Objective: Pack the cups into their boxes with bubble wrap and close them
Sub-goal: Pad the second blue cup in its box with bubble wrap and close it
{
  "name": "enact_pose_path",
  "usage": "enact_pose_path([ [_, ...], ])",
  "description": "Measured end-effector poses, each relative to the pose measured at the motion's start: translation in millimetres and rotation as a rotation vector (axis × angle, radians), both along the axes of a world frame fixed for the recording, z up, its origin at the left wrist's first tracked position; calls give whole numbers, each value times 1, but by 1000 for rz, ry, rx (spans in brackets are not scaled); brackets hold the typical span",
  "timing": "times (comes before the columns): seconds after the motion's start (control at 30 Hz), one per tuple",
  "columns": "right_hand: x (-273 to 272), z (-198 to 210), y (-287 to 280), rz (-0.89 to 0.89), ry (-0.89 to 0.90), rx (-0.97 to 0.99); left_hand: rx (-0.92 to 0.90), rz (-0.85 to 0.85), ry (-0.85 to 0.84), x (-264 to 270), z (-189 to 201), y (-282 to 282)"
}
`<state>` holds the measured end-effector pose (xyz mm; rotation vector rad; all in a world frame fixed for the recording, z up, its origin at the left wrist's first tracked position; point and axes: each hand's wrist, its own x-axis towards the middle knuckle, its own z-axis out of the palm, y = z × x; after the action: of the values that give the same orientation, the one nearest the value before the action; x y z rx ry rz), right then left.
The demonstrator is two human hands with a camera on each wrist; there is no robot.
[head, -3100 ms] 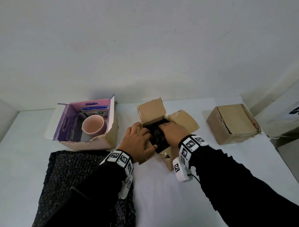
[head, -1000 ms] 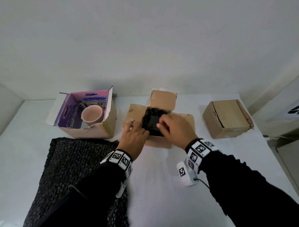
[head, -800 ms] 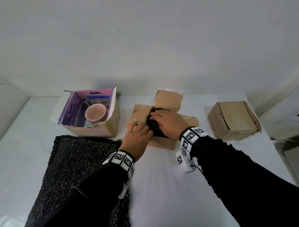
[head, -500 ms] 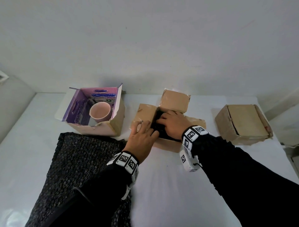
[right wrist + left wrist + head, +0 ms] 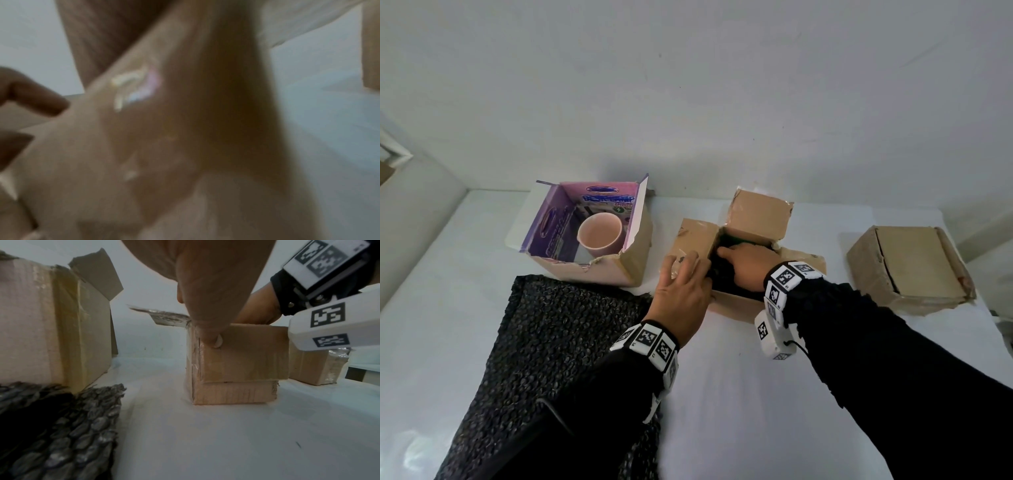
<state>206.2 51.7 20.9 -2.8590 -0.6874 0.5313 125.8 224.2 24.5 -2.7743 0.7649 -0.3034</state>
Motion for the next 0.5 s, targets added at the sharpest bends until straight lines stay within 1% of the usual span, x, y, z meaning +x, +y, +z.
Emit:
enact_pose_path([
  [0.03,1,1,-4,4,-24,34,7,-2,8,0,0,-1],
  [0.07,0,0,-8,13,-84,48,19,-3,24,-1,0,-2],
  [0.13,-6,-3,-14,18,-212,0,53,-3,61,-1,2,-4],
  [0.17,-10,-5,-15,11,-249,-40,70,-1,82,0,4,-4],
  [0.2,-13,-6,-14,-7,-256,-74,83,3,100,1,7,-5],
  [0.27,-16,-6,-10,-61,-205,-101,87,-4,127,1,11,-6],
  [0.33,-15,-4,-6,-81,-164,-99,90,-16,128,1,13,-7],
  [0.37,-15,-2,-7,-79,-176,-83,91,-16,124,1,11,-6],
  [0.43,-20,0,-13,-78,-305,-60,75,-35,88,1,5,-6],
  [0.5,-28,4,-22,-101,-467,-113,26,-41,60,0,-1,-8],
])
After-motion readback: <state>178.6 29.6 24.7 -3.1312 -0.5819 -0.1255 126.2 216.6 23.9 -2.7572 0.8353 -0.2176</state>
